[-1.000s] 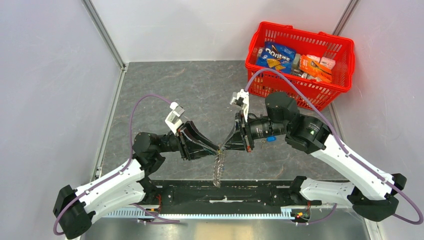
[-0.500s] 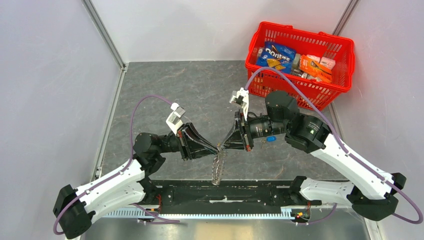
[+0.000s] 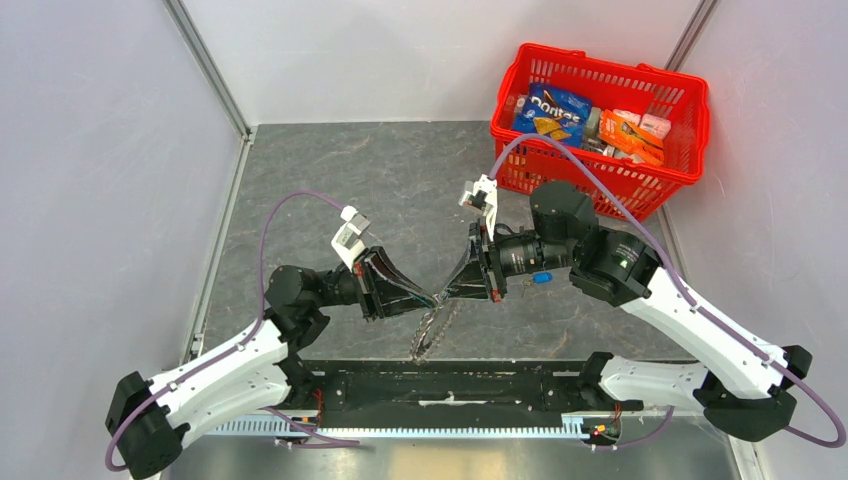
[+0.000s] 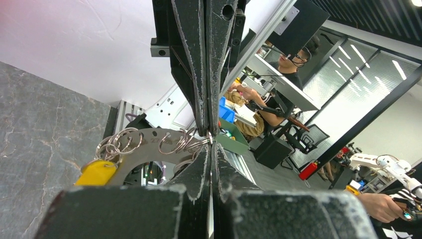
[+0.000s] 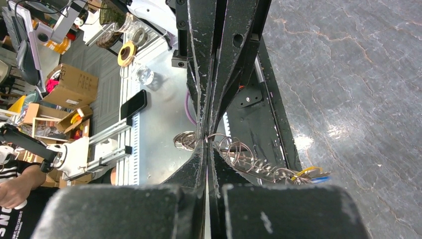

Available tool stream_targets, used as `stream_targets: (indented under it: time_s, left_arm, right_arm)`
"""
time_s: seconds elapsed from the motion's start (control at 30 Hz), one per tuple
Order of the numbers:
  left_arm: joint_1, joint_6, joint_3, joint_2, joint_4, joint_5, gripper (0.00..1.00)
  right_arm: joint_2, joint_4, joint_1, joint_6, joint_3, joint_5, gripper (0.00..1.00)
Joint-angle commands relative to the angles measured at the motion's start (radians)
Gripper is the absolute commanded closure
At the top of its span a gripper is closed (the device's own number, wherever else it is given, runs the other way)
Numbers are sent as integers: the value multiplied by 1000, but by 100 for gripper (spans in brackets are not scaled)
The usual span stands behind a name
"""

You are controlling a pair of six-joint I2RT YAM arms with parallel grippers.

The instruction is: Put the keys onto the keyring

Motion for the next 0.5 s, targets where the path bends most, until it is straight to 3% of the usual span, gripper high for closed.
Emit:
stream_targets:
  time_s: [0.0,0.1,0.17,0.47]
  left_arm:
    - [-10,50,44,-46,-66,3,98]
    - [-10,84,46,-70,-105,-6,98]
    - [-10,97,46,-78,-114,-5,98]
    - [-10,137,53,-97,-117,25,98]
  right_arm:
    - [-49,57,-1,10,26,42,84]
    - [-92,45,-2,12,4,79,55]
    - [-128,29,-1,7,-6,124,46]
    - [-185,-109,-1,9,-4,317,43]
